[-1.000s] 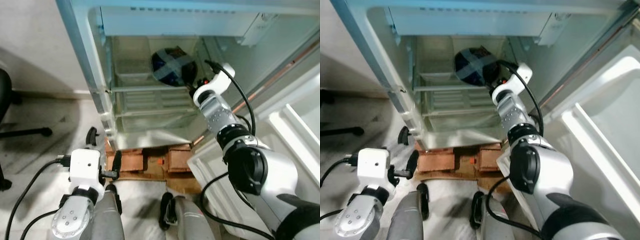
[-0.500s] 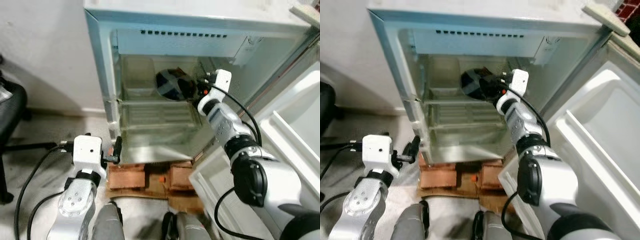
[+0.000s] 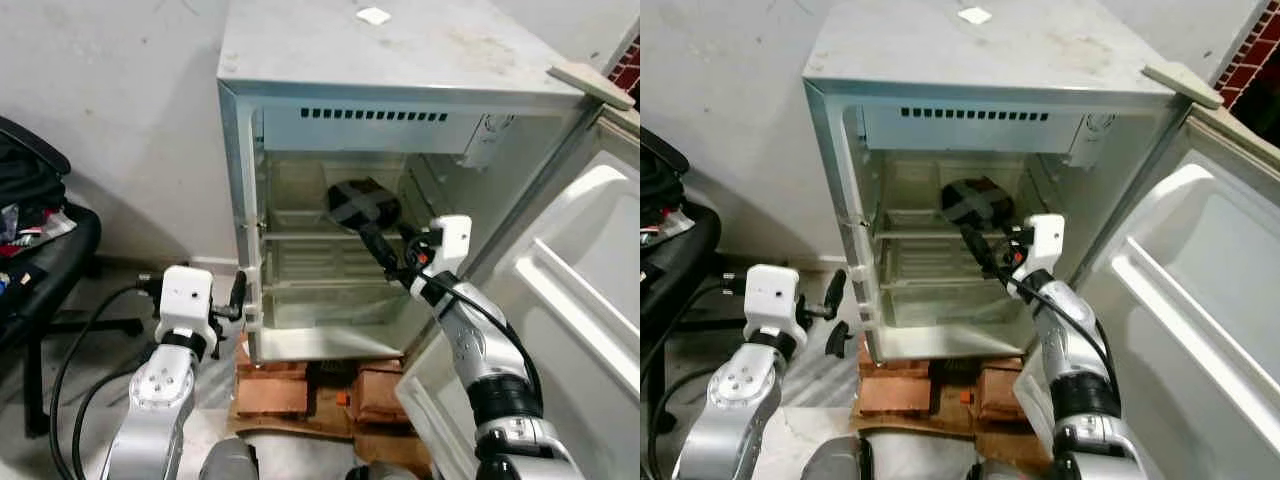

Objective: Restocking fridge

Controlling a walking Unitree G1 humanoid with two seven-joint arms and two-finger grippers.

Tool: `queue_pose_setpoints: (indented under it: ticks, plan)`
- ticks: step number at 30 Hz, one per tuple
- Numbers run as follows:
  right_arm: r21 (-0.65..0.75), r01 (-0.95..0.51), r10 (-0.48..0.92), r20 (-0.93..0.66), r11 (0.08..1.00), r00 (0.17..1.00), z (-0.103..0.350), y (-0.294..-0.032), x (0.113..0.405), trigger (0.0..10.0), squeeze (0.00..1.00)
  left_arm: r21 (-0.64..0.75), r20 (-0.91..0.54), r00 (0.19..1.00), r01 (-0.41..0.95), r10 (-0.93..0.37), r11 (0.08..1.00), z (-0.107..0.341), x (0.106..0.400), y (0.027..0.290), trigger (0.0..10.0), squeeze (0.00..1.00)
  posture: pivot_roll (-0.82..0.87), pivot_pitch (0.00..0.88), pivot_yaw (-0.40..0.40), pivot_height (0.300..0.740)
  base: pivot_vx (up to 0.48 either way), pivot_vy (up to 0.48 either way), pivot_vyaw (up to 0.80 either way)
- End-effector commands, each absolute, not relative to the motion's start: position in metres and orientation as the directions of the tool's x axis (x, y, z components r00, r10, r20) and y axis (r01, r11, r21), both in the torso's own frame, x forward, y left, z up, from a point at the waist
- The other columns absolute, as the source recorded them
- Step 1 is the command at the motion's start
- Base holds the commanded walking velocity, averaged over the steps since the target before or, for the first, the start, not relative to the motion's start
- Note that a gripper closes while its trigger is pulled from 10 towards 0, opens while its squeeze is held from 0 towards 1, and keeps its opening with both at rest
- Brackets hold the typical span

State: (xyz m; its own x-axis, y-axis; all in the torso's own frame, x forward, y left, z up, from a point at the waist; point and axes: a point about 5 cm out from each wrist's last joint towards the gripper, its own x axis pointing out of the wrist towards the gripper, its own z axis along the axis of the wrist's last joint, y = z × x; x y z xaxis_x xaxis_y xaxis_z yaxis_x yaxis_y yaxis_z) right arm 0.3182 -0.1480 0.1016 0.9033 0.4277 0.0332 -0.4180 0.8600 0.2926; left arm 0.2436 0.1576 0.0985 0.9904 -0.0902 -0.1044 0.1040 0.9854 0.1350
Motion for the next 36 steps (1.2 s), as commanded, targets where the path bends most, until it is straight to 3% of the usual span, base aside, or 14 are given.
queue_pose_setpoints:
  ticks: [1, 5, 11, 36]
  plan:
    - [0.237, -0.390, 0.383, 0.077, 0.890, 0.921, 0.111, -0.151, 0.312, 10.0, 0.00, 0.145, -0.097, 0.990, 0.113, -0.100, 0.983, 0.098, 0.247, 0.157, 10.0, 0.00, 0.10, 0.000, -0.034, 0.740, 0.000, 0.000, 0.00]
    - [0.224, -0.273, 0.266, 0.058, 0.936, 0.962, 0.102, -0.158, 0.285, 10.0, 0.00, 0.161, -0.081, 0.990, 0.128, -0.117, 0.979, 0.098, 0.254, 0.158, 10.0, 0.00, 0.09, 0.000, -0.008, 0.740, 0.000, 0.000, 0.00]
    - [0.181, -0.250, 0.249, 0.026, 0.951, 0.968, 0.099, -0.158, 0.264, 10.0, 0.00, 0.181, -0.088, 0.984, 0.168, -0.154, 0.969, 0.093, 0.257, 0.158, 10.0, 0.00, 0.06, 0.000, 0.022, 0.740, -0.209, 0.000, 0.00]
    - [0.163, -0.134, 0.137, -0.005, 0.977, 0.991, 0.100, -0.169, 0.260, 10.0, 0.00, 0.201, -0.106, 0.981, 0.181, -0.162, 0.963, 0.090, 0.261, 0.162, 10.0, 0.00, 0.05, 0.000, 0.075, 0.740, -0.268, 0.000, 0.00]
